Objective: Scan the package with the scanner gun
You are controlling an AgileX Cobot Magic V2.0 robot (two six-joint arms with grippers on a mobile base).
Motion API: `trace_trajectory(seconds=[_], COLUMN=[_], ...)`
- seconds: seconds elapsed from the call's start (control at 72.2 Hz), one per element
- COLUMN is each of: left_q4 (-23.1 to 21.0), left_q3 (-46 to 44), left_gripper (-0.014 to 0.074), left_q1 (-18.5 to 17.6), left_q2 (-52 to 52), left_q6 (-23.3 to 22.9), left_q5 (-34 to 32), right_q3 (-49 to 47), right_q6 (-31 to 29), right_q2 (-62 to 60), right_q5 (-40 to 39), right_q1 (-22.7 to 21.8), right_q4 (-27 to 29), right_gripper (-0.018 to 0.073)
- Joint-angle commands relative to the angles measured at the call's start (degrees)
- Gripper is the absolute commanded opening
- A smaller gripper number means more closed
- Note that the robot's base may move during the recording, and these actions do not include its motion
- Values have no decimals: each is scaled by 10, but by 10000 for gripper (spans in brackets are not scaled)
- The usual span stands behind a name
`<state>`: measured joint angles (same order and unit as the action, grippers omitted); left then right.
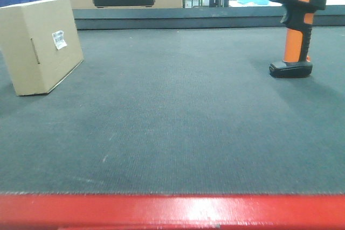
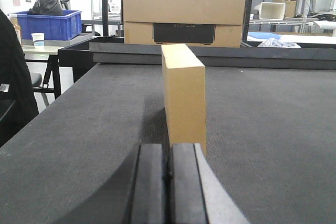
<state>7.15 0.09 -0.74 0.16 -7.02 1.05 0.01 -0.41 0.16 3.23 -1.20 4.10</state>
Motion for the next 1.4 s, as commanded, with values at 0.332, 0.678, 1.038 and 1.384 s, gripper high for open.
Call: trace_trajectory(seconds=[0.332, 0.678, 1.038, 1.384], left_q4=[1, 1, 1, 1], left_q3=[-1, -1, -1, -1], left_gripper=[-111, -111, -111, -111], left_q1=[-3, -3, -3, -3], left_q2=[-2, -2, -2, -2], left_q6=[1, 1, 1, 1], left_q5=[-11, -11, -11, -11], right_q3=[0, 0, 0, 0], right_q6=[-2, -2, -2, -2], right_q2=[-2, -2, -2, -2], right_q5=[-11, -11, -11, -11], right_q1=[-3, -3, -3, -3], right_q4=[0, 0, 0, 0], right_gripper=[-162, -162, -162, -162])
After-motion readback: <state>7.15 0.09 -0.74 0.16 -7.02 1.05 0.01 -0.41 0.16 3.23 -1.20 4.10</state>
